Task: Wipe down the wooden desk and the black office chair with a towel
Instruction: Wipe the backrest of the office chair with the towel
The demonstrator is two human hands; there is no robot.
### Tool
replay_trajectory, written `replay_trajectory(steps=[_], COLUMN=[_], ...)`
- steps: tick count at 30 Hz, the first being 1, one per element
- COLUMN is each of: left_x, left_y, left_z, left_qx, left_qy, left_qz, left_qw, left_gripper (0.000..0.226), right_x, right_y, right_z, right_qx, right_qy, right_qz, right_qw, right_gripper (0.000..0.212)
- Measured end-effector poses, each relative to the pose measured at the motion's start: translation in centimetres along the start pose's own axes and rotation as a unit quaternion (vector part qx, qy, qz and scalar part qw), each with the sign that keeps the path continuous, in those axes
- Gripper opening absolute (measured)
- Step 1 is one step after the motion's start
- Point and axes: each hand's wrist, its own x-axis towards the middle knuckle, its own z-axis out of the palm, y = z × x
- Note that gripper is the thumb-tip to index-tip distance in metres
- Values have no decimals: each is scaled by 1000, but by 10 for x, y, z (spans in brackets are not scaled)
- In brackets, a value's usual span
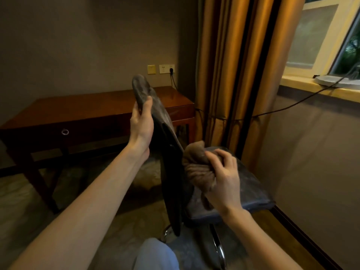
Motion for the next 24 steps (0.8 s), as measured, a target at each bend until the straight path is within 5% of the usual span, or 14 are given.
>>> replay_trajectory(steps=[6, 9, 16, 20, 24], left_x=[35, 46, 61, 68, 78], left_y=[-1, -6, -20, -21, -23], left_z=[-4, -11, -25, -30, -34], left_qx=[11, 16, 15, 27, 25], left_qy=[38, 32, 14, 3, 0], left_qz=[-16, 1, 43, 37, 27], left_qw=[999, 999, 999, 999, 999], left_gripper=[58, 55, 46, 45, 42], right_x=[73, 105, 82, 22, -27], right_y=[-30, -50, -48, -7, 33], right_z=[5, 22, 125, 156, 165], right_qx=[133, 131, 76, -47, -129], right_qy=[140, 168, 45, 52, -41], right_qz=[19, -30, -116, -158, -143], right_qw=[981, 977, 989, 985, 980], right_gripper=[81, 73, 59, 49, 48])
